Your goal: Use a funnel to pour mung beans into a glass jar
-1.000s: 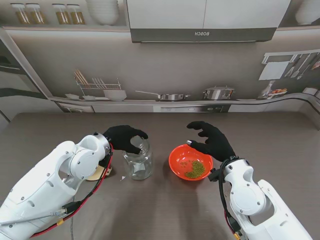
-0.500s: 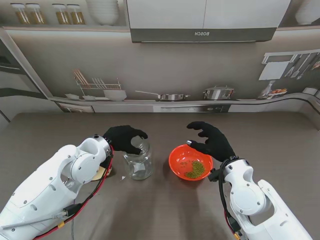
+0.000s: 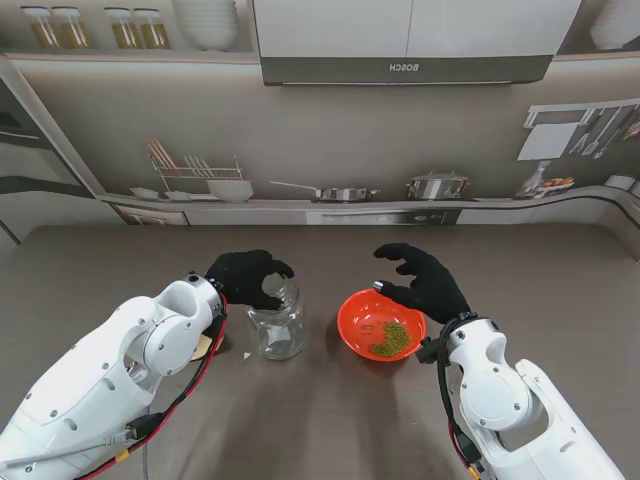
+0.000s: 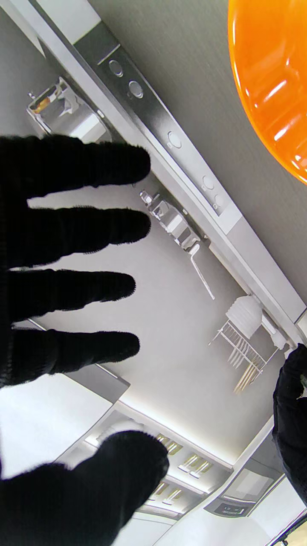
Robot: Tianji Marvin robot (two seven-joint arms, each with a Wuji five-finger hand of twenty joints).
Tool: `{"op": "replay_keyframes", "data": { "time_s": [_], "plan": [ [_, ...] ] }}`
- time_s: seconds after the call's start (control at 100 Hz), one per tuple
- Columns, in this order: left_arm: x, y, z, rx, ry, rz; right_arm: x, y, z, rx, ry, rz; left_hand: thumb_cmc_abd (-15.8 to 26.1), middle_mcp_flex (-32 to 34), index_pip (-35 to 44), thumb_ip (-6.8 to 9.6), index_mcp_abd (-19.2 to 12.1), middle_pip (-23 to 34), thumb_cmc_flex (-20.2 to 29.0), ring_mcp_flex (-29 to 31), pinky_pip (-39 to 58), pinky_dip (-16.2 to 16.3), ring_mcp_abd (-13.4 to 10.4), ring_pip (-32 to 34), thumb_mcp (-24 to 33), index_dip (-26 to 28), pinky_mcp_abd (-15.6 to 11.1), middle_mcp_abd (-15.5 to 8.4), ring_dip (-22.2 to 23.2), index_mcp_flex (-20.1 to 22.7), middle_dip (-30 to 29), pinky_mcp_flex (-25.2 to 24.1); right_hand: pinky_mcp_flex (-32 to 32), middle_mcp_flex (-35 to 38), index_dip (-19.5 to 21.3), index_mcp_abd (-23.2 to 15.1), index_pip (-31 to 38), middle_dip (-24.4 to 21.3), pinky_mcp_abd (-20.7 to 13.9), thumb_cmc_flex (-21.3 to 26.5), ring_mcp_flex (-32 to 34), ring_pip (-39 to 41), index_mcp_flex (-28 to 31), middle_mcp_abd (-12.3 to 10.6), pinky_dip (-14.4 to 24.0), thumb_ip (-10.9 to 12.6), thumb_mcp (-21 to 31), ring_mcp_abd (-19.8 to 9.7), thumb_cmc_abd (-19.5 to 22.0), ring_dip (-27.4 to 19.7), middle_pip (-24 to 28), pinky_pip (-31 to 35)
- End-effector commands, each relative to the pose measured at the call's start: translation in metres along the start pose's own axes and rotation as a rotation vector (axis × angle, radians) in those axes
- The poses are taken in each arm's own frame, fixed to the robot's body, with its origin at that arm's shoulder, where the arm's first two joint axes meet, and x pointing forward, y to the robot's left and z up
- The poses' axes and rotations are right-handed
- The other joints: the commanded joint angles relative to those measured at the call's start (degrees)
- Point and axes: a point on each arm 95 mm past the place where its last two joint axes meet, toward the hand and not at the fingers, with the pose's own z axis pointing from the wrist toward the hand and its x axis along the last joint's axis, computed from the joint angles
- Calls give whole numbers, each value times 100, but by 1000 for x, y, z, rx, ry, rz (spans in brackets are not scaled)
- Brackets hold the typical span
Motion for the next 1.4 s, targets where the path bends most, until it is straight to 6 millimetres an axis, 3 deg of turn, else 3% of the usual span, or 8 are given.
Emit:
{"op": "replay_keyframes", "data": {
  "time_s": [0.0,0.23,0.6,0.75,0.87,0.97,1.16,1.39],
  "plan": [
    [-2,10,-1,-39,-7,-5,0,-4,-1,20,-2,6,0,-137,376,-39,116,240,129,73,502,-95,-86,110,448,52,-154,80,-48,540,310,150,-30,-15,59,-108,-75,-57,-78,-103,13,4,-21,-14,128,133,-44,-93,89,-68,-26,-75],
    [-2,11,0,-39,-9,-10,0,-4,-1,24,-5,8,-47,392,289,-56,112,1219,245,494,722,-273,-292,653,599,-40,-102,-86,36,504,1470,391,-32,-21,57,-104,-79,-58,-72,-97,12,3,-21,-19,129,134,-40,-94,95,-68,-29,-78],
    [-2,22,-1,-54,-17,-48,-1,-4,-1,25,-10,13,-166,1957,650,-89,208,1557,663,1787,957,-736,-227,778,1092,94,370,-592,-386,720,1551,1130,-24,-19,58,-104,-75,-56,-73,-91,20,7,-13,-12,134,136,-25,-93,103,-65,-24,-74],
    [-3,29,-1,-46,-27,-63,-1,-5,-1,28,-10,14,-463,2688,1240,-516,236,1457,1147,2218,1072,-900,-191,824,939,580,482,-820,-504,799,2697,1427,-25,-21,57,-96,-76,-55,-64,-94,25,9,-15,-18,135,136,-16,-95,116,-64,-22,-75],
    [-4,36,0,-40,-28,-73,-1,-5,-1,30,-10,16,-608,3281,1939,-612,201,1403,1420,2522,1145,-974,-152,852,875,1041,528,-1090,-560,858,2767,1655,-24,-18,59,-99,-70,-54,-73,-92,25,10,-6,-15,136,138,-9,-94,125,-64,-19,-74],
    [-4,42,0,-37,-31,-79,-1,-6,-1,33,-11,16,-710,3610,2869,-642,144,1318,1739,2549,1208,-1084,-173,1075,653,984,526,-1205,-616,917,2740,1809,-23,-17,61,-101,-63,-54,-66,-95,22,9,7,-8,137,140,3,-90,141,-65,-17,-74],
    [-4,50,-2,-32,-38,-105,-1,-7,-1,36,-13,20,-449,3978,4414,-660,23,1301,1964,2555,1295,-1209,-69,1563,709,734,618,-1208,-897,1446,2422,2117,-20,-9,64,-71,-46,-55,-72,-101,34,14,42,4,137,143,23,-101,168,-64,-14,-73],
    [-3,59,-3,0,-51,-144,-2,-8,-1,39,-13,25,-272,4209,4766,-647,87,1298,2052,2558,1370,-1243,55,1833,808,865,810,-1134,-975,1315,2105,2394,-9,4,65,-35,-23,-53,-79,-93,44,21,50,25,139,144,53,-90,175,-63,-2,-65]
  ]
}}
